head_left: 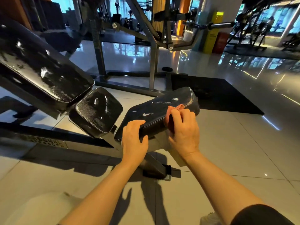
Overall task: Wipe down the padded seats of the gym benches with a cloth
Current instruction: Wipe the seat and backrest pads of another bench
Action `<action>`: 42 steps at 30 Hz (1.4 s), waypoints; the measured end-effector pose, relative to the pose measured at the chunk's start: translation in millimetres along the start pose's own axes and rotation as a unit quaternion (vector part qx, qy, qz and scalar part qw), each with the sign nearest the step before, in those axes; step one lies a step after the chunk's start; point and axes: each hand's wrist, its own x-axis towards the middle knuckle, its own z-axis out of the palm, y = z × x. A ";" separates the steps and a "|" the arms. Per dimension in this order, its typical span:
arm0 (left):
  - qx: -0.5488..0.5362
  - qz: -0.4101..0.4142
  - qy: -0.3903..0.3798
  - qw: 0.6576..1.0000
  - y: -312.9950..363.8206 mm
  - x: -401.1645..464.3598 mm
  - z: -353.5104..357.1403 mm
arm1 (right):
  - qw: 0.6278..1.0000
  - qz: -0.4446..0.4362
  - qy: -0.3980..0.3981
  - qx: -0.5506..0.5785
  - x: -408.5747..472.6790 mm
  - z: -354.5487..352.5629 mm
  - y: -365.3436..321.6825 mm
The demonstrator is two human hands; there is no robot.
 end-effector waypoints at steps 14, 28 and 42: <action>-0.030 0.040 -0.102 0.993 41.2 17.1 -8.2 | 0.995 0.043 -0.008 0.093 -11.1 -12.4 -26.6; -0.058 0.100 -0.138 0.984 59.7 50.2 15.8 | 0.961 0.240 0.033 0.133 11.4 -17.3 -7.4; -0.022 0.121 -0.182 0.976 -3.2 32.5 -16.7 | 0.949 0.301 0.055 0.071 -4.7 22.4 -52.9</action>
